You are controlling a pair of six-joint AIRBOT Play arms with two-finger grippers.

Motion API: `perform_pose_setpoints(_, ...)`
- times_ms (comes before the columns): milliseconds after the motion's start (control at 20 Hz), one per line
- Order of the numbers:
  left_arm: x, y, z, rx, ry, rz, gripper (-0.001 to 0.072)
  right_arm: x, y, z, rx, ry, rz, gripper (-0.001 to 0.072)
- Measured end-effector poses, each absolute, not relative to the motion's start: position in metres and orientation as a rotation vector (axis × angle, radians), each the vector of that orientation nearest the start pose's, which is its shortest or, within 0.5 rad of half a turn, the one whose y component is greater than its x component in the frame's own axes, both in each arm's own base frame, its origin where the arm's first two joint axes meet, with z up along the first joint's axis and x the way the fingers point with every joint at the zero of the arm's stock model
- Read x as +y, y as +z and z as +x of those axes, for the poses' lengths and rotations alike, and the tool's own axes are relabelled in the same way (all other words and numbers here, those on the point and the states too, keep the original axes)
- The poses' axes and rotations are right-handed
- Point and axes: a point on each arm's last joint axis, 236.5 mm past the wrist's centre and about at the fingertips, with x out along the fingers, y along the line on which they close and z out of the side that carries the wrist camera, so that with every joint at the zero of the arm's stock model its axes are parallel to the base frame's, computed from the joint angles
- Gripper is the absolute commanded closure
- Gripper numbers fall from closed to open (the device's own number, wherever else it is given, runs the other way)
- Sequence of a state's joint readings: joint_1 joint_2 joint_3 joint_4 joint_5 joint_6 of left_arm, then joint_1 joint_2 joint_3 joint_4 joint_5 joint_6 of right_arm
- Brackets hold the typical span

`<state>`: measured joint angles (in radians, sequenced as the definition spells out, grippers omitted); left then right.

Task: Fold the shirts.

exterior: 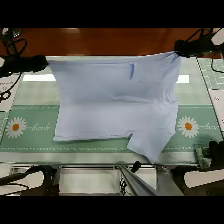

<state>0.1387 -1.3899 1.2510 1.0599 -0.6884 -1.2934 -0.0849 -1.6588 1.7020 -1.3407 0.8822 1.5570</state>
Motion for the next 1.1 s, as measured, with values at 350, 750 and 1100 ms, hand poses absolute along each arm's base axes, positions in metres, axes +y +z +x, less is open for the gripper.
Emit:
perform_pose_setpoints(350,-0.006,-0.010,0.543,0.816,-0.083,-0.341,0.0691,-0.013,0.016,0.597,0.862,0.002,0.251,0.0683)
perform_pose_setpoints(750,-0.029,-0.038,0.493,1.112,-0.210,-0.392,0.0691,-0.012,-0.017,0.515,1.238,0.027,0.257,0.0683)
perform_pose_setpoints(1100,-0.031,-0.076,0.442,1.400,-0.157,-0.490,0.0475,-0.006,-0.031,0.458,1.490,0.055,0.255,0.0564)
